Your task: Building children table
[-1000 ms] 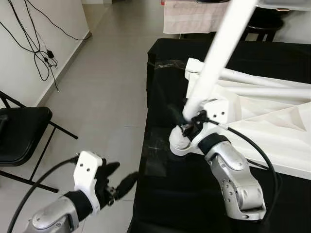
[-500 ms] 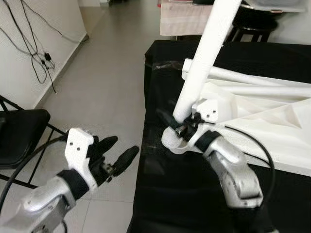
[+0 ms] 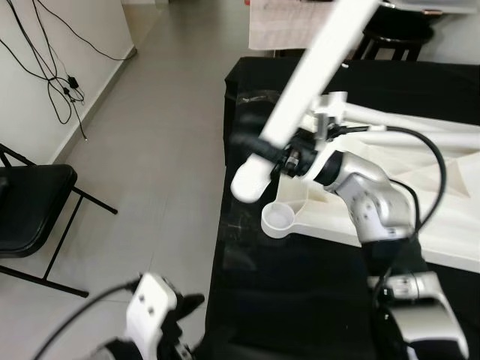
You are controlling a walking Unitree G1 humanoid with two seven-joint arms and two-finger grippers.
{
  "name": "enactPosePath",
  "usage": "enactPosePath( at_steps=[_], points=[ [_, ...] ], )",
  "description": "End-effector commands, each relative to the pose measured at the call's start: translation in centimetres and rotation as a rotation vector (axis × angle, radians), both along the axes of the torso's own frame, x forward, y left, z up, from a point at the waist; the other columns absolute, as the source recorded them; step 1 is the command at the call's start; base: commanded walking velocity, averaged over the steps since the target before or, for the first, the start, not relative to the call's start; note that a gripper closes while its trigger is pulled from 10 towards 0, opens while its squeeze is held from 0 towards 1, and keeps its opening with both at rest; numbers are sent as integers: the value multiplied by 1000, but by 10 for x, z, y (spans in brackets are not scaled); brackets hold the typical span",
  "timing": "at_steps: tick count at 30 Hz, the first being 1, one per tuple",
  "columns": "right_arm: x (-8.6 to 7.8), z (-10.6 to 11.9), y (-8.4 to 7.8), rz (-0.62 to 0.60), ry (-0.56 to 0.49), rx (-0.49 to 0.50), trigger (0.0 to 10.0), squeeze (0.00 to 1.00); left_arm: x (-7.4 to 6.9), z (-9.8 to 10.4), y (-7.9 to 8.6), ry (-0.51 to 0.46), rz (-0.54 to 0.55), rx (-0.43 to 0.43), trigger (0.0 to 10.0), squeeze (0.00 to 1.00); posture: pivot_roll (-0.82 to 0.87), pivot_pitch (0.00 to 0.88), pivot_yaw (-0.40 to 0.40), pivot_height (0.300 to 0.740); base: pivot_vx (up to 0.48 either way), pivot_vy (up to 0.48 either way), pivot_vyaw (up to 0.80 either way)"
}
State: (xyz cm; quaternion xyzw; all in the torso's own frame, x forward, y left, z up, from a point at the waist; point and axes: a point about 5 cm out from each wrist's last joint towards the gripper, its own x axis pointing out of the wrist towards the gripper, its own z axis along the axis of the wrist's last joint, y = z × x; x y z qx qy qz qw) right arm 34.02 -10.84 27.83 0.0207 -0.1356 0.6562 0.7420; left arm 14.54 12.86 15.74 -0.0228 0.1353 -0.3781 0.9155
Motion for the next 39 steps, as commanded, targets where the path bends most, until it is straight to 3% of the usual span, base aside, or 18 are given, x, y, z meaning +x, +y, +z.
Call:
enactPosePath(
  at_steps=[1,4,6,9,13,22,31,39],
  points=[
    [-1,-3,1,34,1,-17,10000,0,-2,3,-1,-22,11,6,10000,0,96,301,-25,740,0,0,0],
    [-1,-3,4,132,-25,-93,10000,0,-7,8,-1,-41,57,-7,10000,0,110,334,-22,740,0,0,0],
    [-1,-3,4,132,-25,-93,10000,0,-7,8,-1,-41,57,-7,10000,0,110,334,-22,740,0,0,0],
    [-3,0,4,217,-57,-159,10000,0,-13,14,-1,-101,74,8,10000,0,108,376,-16,740,0,0,0],
    [0,20,-13,256,-84,-147,10000,0,-22,20,-4,-201,72,69,10000,0,120,411,-11,740,0,0,0],
    [-7,40,-32,272,-134,-158,10000,0,-26,22,-2,-269,119,118,10000,0,118,440,-4,740,0,0,0],
    [-6,34,-45,214,-148,-223,10000,0,-29,21,-2,-275,122,116,10000,0,121,444,1,740,0,0,0],
    [-12,19,-35,243,-187,-299,10000,0,-30,21,-3,-284,122,124,10000,0,119,442,3,740,0,0,0]
  ],
)
